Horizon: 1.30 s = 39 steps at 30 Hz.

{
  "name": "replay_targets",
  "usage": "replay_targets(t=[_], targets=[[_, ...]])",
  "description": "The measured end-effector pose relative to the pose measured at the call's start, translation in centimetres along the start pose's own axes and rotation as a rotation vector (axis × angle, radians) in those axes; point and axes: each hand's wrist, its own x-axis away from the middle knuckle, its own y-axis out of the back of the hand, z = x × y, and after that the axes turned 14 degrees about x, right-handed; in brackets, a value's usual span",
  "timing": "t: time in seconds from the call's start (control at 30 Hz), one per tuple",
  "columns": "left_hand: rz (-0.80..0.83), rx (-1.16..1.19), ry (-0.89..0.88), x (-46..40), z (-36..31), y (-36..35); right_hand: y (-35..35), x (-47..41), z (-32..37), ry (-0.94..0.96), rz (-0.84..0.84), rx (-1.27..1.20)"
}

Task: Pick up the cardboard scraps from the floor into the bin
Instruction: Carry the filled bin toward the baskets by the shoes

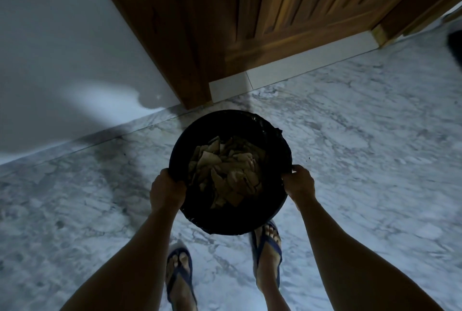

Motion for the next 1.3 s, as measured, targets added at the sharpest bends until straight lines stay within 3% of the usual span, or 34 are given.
replay_targets(t=[0.13,0.47,0.63,0.97,1.3], targets=[[0.006,0.043,-0.03,-0.4,1.0,0.1,-0.9,0.0,-1.1,0.059,-0.029,0.024],[0.046,0.04,-0.058,2.9,-1.3,2.2,2.8,2.5,-4.1,0.004,-0.047,-0.065],[0.075,-0.01,-0.124,6.5,-7.9,4.5,9.1,5.0,-5.3,-0.038,-0.062,-0.194],[0.273,-0.06,-0.472,17.7,-25.4,8.2,24.0,13.7,-12.4,-0.136,-0.206,-0.512],[0.468,-0.203,-0.73,31.1,-39.1,4.4,37.4,23.5,-23.9,-0.272,-0.382,-0.748]])
